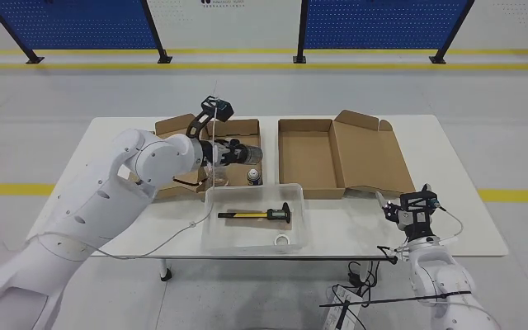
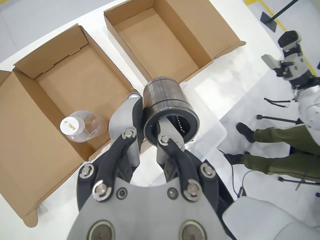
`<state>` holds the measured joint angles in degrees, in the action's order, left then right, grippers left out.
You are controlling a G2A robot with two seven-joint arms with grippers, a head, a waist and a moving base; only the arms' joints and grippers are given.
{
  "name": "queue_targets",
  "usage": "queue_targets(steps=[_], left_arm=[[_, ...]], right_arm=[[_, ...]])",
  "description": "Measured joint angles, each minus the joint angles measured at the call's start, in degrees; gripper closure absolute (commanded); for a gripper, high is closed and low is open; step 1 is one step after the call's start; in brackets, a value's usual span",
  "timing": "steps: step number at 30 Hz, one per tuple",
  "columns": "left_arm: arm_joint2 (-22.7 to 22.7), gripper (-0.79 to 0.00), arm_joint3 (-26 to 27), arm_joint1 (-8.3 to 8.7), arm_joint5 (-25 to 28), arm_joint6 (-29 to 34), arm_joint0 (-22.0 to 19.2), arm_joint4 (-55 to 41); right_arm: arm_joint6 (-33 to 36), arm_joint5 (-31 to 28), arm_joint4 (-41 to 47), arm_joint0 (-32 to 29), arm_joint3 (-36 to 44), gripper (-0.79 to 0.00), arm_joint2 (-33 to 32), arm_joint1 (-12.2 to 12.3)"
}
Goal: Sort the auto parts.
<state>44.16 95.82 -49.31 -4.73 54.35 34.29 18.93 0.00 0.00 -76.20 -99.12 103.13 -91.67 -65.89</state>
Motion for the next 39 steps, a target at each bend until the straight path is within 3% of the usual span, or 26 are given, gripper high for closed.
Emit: queue_targets(steps=[4,9,22,31,39], left_arm=[[-0.60,0.000,-0.37,-0.26,0.08,-0.21,0.82,0.80],[-2.37,0.000,-3.34,-1.50,-2.23,2.18,-1.13,2.55],[-9.51,0.000,-14.86,-6.84,-4.59,7.74,-9.07,4.84],[-13.84,0.000,-21.09,-10.48,-3.00,9.59,-11.77,5.68],[-15.51,0.000,-25.57,-12.51,-1.83,10.28,-12.48,7.07]], right_arm=[[0.00,0.00,0.00,0.00,0.00,-0.785,0.00,0.00],[0.00,0.00,0.00,0.00,0.00,-0.785,0.00,0.00],[0.00,0.00,0.00,0.00,0.00,-0.785,0.00,0.00],[0.00,0.00,0.00,0.00,0.00,-0.785,0.00,0.00],[0.00,0.00,0.00,0.00,0.00,-0.785,0.00,0.00]])
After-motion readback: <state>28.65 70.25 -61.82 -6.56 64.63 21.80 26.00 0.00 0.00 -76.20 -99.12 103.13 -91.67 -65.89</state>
